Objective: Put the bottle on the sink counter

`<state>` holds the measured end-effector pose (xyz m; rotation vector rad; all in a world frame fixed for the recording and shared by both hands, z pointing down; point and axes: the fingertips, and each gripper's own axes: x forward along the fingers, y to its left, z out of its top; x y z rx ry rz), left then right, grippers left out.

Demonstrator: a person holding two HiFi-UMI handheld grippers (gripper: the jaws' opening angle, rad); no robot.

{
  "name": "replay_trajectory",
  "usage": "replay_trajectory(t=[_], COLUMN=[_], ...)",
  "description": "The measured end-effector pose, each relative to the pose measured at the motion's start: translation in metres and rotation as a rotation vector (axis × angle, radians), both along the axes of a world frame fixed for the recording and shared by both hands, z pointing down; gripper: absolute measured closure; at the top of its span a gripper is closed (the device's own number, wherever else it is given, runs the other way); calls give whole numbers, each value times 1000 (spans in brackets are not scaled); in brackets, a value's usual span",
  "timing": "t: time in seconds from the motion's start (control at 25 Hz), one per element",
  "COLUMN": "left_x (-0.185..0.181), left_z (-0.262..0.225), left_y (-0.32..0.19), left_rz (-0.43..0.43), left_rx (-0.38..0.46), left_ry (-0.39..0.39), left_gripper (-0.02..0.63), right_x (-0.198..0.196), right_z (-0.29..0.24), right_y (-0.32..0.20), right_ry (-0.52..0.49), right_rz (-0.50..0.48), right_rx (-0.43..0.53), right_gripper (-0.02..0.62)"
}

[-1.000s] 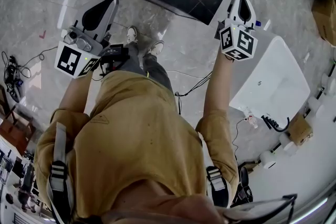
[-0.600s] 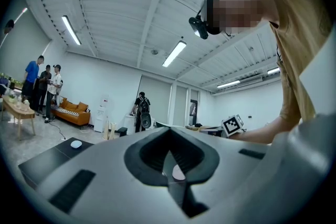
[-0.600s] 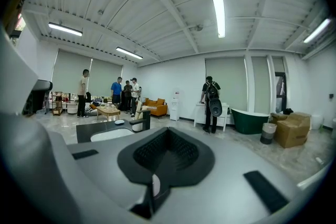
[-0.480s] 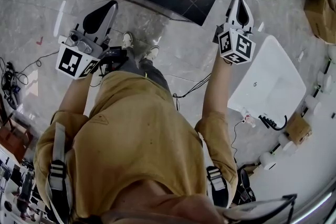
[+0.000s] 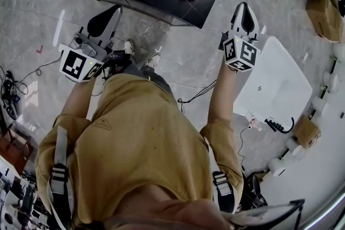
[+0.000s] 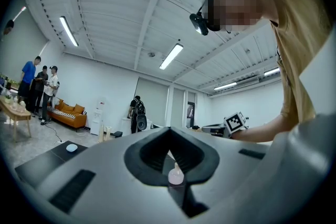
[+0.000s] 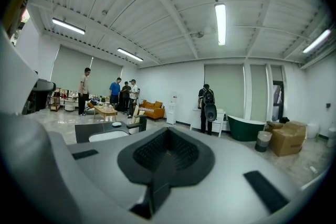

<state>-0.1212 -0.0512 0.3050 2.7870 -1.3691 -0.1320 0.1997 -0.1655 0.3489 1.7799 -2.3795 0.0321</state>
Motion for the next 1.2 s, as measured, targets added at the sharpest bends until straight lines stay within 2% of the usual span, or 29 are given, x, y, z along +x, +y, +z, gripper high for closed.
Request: replay_trajectory(t=[0.76, 1.2], left_x=[51, 51], left_z=[-20, -46], left_y=[-11, -20], left_rz=[93, 71], left_rx=[54, 110], left_ry=[29, 26], left_gripper=[604, 604], right_x=[34, 32], right_z=[-60, -94], right_y=[20, 48], right_ry=[14, -9], right_rz=[25, -15], right_rx=[112, 178], right_gripper=[590, 589])
